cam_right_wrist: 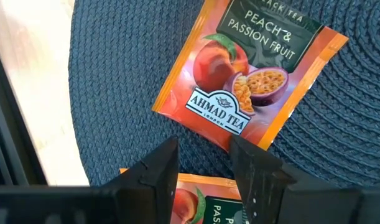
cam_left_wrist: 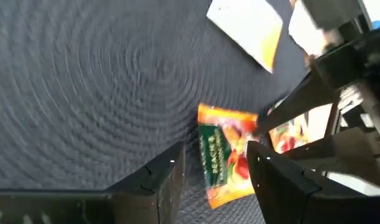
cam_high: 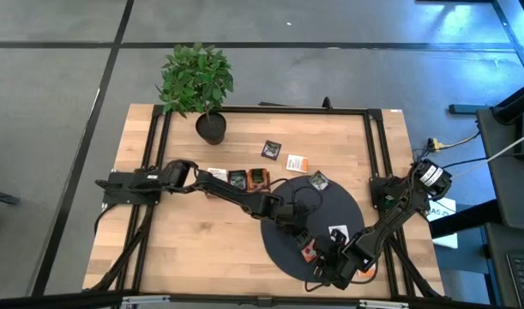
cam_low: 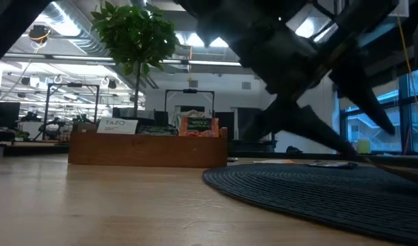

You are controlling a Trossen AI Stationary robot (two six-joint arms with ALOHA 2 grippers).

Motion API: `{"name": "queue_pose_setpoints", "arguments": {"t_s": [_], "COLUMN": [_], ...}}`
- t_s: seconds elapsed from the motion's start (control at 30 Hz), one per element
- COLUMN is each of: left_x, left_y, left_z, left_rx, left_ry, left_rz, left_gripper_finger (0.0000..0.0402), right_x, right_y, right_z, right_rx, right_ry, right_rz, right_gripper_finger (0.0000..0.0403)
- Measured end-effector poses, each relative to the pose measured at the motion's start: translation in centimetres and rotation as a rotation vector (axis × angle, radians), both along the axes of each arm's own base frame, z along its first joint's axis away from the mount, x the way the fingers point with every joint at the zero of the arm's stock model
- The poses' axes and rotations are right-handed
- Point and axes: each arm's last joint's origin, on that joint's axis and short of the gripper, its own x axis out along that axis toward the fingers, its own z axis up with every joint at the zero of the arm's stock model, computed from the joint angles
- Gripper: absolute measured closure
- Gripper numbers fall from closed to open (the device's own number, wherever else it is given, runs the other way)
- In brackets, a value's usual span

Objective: Pick & Place Tea
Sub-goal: Put the top orange tea bag into the right section of the wooden organizer

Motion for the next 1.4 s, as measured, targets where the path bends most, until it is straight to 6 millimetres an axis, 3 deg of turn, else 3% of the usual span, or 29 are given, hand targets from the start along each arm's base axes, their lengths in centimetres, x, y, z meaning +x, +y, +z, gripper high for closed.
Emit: {"name": "queue_pose_setpoints", "arguments": {"t_s": [0.3,0.5,0.87,1.0,1.2,1.4], "left_x": [0.3,0.7,1.1,1.3,1.5,-0.1], "left_y": [-0.4,-0.6,0.1,1.1,3.0,6.0], "left_z": [-2.6,-2.5,-2.2,-2.2,-0.2,6.0], "left_rx": [-0.117,-0.125,-0.097,-0.096,-0.1,0.052], "left_ry": [0.063,-0.001,-0.049,-0.06,-0.124,-0.207], "left_rz": [-0.055,-0.078,-0.102,-0.124,-0.22,-0.35], "left_gripper_finger": [0.025,0.0287,0.0393,0.0397,0.0398,0.0399], "right_x": [0.0,0.0,0.0,-0.2,-0.5,-1.0], "right_y": [0.0,0.0,-0.1,0.4,0.0,-0.8], "right_z": [0.0,0.0,0.0,0.8,3.7,6.0], "right_rx": [-0.001,-0.005,-0.029,-0.113,-0.151,-0.168], "right_ry": [0.001,0.004,-0.018,-0.097,-0.136,-0.138], "right_rz": [0.001,0.003,-0.008,-0.009,-0.017,-0.002], "right_gripper_finger": [0.0253,0.0254,0.0254,0.0253,0.0253,0.0253]}}
